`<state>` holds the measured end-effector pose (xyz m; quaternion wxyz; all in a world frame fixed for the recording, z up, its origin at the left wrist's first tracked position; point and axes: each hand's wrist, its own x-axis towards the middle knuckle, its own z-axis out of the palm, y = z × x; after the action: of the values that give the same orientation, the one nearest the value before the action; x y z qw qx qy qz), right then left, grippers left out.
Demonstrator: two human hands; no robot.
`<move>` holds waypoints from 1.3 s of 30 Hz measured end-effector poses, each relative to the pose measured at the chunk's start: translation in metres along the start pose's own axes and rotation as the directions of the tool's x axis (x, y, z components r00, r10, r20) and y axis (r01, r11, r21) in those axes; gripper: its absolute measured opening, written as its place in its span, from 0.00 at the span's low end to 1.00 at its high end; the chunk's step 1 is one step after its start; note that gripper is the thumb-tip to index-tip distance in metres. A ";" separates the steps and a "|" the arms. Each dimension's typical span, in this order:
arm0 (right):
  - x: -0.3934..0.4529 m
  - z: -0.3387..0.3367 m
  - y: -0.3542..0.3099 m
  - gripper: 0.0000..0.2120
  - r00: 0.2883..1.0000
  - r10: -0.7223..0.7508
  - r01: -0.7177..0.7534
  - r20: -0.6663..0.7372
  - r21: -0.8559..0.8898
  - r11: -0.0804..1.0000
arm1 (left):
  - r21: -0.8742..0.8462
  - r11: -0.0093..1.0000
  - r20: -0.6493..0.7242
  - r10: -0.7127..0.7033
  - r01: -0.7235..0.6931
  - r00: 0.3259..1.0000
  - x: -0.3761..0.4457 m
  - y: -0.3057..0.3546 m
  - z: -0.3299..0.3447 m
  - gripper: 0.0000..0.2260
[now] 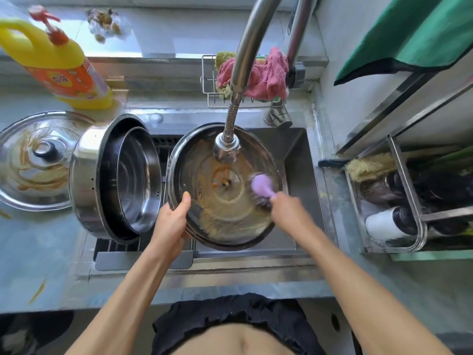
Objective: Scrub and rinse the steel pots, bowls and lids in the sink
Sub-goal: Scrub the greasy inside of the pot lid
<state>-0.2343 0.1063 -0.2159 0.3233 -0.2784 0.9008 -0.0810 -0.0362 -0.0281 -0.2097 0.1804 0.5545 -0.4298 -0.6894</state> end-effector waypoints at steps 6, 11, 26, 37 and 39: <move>-0.024 0.020 -0.033 0.15 0.965 -0.223 0.223 0.138 0.014 0.975 | 0.007 0.999 0.010 -0.036 0.036 0.999 -0.007 -0.003 0.011 0.12; -0.024 0.008 -0.036 0.14 0.985 -0.149 0.148 0.091 0.018 0.989 | 0.037 0.999 0.036 0.014 -0.015 0.999 -0.009 0.006 0.026 0.19; -0.011 0.002 -0.053 0.16 0.986 -0.165 0.164 0.024 0.043 0.986 | 0.134 0.991 0.148 0.004 -0.024 0.989 -0.008 -0.002 0.029 0.18; -0.001 0.006 -0.080 0.17 0.960 -0.277 0.274 0.035 0.067 0.959 | 0.009 0.998 0.151 -0.067 0.067 0.986 -0.004 -0.005 0.023 0.12; 0.024 -0.006 -0.072 0.17 0.986 -0.151 0.154 -0.068 0.035 0.987 | 0.046 0.998 0.153 -0.056 0.049 0.987 -0.002 -0.006 0.023 0.10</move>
<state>-0.2210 0.0330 -0.2005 0.2920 -0.3373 0.8851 -0.1328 -0.0551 -0.0142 -0.2124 0.1167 0.5143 -0.4419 -0.7257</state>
